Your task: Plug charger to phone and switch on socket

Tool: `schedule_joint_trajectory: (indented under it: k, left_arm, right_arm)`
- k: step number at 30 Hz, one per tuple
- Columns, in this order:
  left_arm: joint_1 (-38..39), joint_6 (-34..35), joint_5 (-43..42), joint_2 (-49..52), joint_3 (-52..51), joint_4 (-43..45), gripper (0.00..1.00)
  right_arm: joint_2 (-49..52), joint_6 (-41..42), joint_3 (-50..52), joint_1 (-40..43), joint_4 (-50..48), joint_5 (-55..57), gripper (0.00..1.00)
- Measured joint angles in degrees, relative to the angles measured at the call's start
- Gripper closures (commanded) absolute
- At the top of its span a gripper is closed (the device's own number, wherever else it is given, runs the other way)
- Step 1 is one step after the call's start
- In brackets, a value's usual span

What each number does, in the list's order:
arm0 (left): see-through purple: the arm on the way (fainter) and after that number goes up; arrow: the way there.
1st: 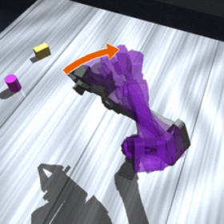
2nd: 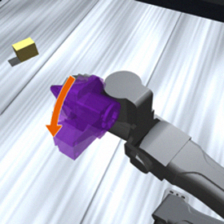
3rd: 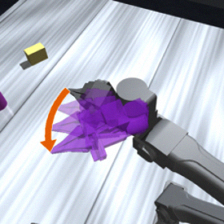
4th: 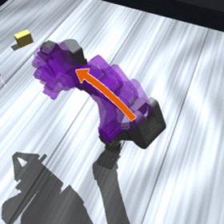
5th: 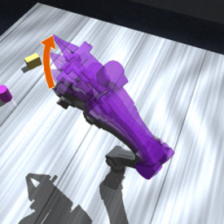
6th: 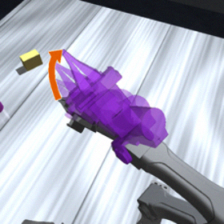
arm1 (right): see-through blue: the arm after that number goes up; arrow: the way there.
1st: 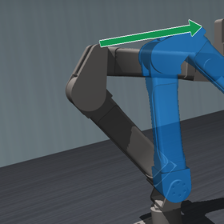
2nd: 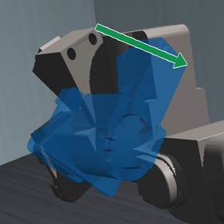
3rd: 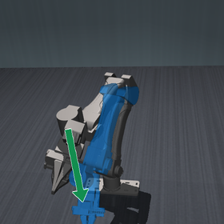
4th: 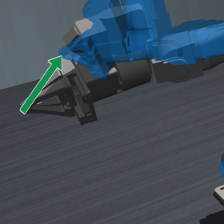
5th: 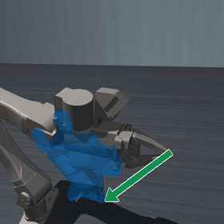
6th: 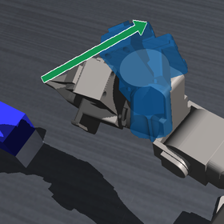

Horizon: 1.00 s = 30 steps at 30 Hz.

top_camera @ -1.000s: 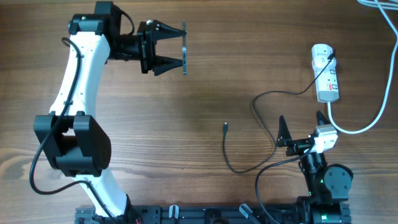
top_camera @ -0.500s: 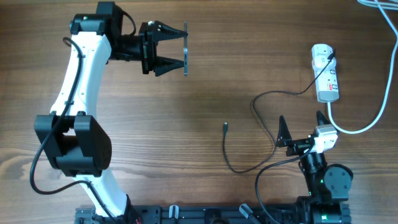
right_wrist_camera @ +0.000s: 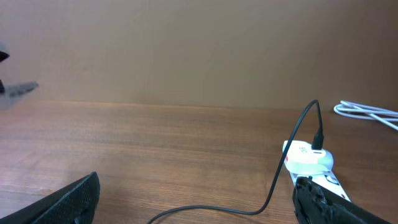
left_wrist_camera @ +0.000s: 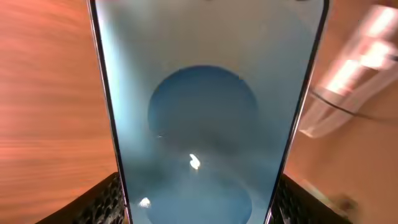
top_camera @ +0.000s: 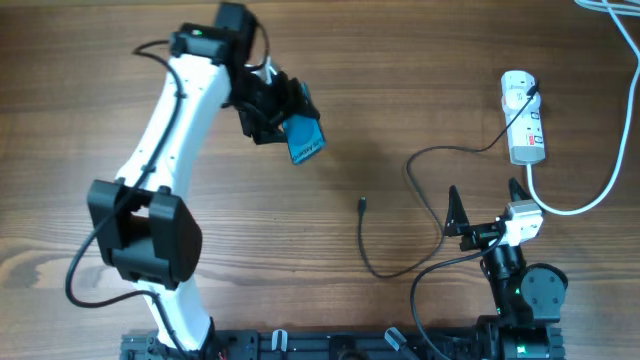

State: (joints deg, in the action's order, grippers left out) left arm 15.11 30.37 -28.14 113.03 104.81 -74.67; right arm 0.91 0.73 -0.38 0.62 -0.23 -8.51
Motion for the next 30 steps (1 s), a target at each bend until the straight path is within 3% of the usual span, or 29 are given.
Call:
schedule_joint_trajectory:
  k: [5, 9, 20, 30]
  left_arm:
    - [6.6, -0.02, 17.18, 0.15, 0.0, 1.01, 0.34]
    - [9.88, -0.02, 22.88, 2.01, 0.0, 1.55, 0.34]
    - [10.51, -0.04, 26.53, 4.94, -7.23, 6.21, 0.35]
    - [10.51, -0.76, 26.53, 5.22, -8.13, 5.25, 0.36]
  right_arm:
    - [0.0, 0.0, 0.0, 0.0, 0.0, 0.0, 0.0]
    - [0.0, 0.0, 0.0, 0.0, 0.0, 0.0, 0.0]
    - [0.0, 0.0, 0.0, 0.0, 0.0, 0.02, 0.0]
    - [0.0, -0.02, 0.0, 0.0, 0.0, 0.0, 0.0]
